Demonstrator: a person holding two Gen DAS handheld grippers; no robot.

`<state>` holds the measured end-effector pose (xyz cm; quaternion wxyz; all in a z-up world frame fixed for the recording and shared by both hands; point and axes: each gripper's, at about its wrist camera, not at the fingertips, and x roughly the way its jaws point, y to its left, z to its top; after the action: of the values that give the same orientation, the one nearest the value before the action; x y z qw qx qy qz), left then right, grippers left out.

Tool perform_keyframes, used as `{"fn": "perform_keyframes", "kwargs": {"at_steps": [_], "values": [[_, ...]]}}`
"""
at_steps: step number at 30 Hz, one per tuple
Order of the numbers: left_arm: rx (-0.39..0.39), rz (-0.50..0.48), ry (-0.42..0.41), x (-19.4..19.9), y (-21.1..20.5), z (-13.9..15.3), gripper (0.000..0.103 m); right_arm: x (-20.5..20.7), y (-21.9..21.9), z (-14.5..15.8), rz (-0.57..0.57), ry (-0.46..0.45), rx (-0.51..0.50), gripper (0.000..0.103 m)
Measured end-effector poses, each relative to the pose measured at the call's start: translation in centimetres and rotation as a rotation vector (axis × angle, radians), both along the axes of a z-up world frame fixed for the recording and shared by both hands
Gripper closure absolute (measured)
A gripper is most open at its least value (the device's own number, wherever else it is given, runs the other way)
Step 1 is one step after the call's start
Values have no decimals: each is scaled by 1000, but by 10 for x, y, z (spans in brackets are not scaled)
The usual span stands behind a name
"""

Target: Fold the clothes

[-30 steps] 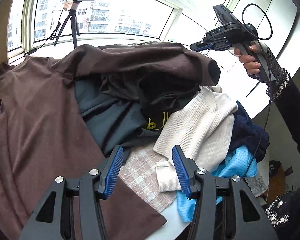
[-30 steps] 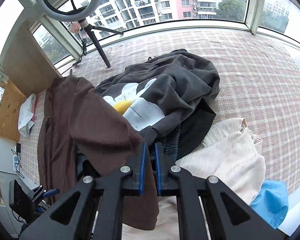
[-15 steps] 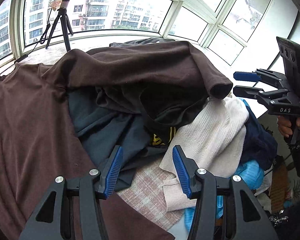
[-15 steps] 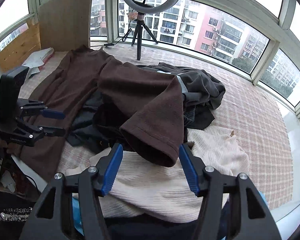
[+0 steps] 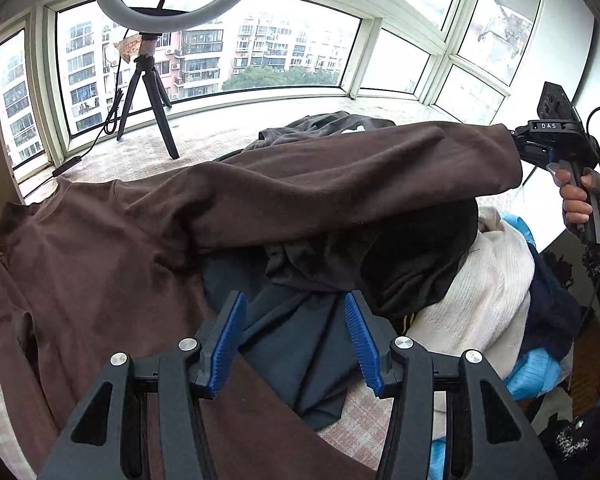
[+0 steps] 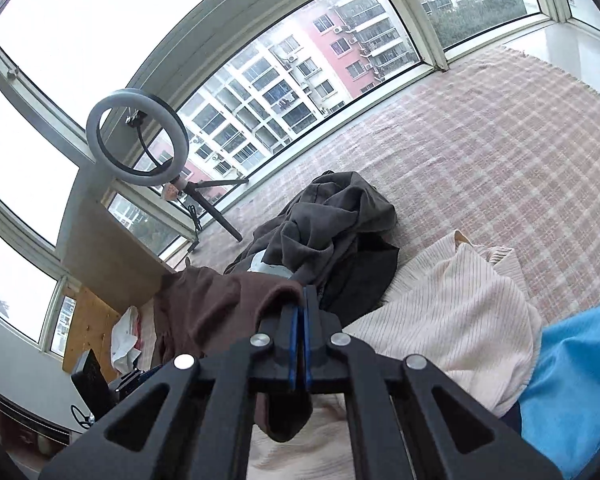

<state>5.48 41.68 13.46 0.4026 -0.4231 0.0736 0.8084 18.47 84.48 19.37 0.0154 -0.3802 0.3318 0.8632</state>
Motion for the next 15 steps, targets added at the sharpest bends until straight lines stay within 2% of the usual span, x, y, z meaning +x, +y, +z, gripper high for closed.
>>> {"fn": "perform_keyframes", "kwargs": {"at_steps": [2,5,9,12,15], "values": [[9,6,4,-5,1,1,54,-8,-4,-8,12,-38,-2,101],[24,18,-10,-6,-4,0,54,-4,-10,-9,28,3,-83,101],[52,63,-29,2,-30,1,54,-7,-41,19,100,70,-131,101],[78,132,-42,11,-60,2,54,-16,-94,47,234,136,-143,101],[100,207,-40,26,-96,3,54,-24,-167,67,415,181,-152,101]]}}
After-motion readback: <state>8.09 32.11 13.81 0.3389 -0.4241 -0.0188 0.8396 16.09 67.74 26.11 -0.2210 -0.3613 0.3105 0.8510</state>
